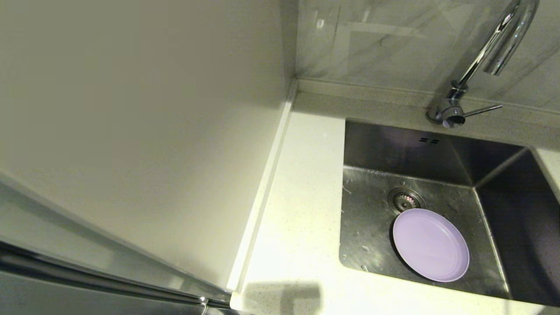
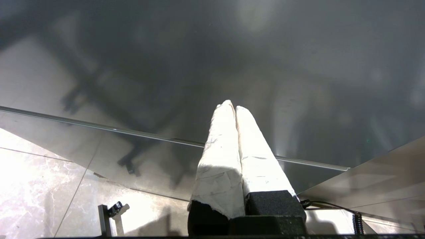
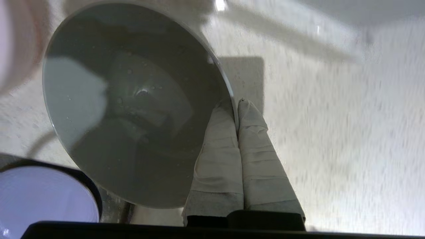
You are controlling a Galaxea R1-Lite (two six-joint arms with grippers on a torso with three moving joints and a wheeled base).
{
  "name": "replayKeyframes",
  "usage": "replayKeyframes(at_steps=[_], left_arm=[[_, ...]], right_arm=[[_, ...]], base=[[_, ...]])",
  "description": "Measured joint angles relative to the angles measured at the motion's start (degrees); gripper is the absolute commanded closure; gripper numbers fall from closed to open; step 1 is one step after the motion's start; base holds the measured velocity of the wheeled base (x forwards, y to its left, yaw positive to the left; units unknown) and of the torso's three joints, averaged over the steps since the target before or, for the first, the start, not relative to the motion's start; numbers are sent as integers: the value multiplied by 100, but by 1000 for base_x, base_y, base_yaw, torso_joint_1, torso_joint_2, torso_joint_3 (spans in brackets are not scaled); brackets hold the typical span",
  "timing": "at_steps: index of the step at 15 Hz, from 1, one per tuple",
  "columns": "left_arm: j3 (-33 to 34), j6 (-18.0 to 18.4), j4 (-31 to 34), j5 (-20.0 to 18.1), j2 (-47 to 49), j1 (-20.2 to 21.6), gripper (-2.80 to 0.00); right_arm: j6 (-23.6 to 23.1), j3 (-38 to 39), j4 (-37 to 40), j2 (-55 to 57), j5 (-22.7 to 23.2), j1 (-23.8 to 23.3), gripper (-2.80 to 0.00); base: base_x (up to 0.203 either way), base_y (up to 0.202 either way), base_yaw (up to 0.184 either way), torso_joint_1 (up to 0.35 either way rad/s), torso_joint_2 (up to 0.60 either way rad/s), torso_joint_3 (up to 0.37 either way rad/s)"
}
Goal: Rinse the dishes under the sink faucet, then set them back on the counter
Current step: Place the bowl on the table
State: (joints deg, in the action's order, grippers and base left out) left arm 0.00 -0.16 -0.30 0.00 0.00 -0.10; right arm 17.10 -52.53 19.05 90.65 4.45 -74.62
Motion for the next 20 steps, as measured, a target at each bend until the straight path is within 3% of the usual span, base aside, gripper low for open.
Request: replayKeyframes(at_steps=[1,2,16,18,20], left_arm=[[0,2,0,0,0,0,0],[0,2,-1,0,0,0,0],[0,-2,0,0,0,0,0],[0,2,-2,0,0,0,0],[0,-1,-2,0,0,0,0]], right_arm=[[-49,11,-117,1,-1,0,0],[-66,15,-141,9,-3,0,-280],[-312,-45,-166,-68,3,58,-280],[-469,-47,-184,-225,9,251,-280],[-535,-129,-452,-469,-9,751,-280]], base=[[0,0,0,0,0,0],[0,0,0,0,0,0],[0,0,0,0,0,0],[0,0,0,0,0,0],[0,0,0,0,0,0]])
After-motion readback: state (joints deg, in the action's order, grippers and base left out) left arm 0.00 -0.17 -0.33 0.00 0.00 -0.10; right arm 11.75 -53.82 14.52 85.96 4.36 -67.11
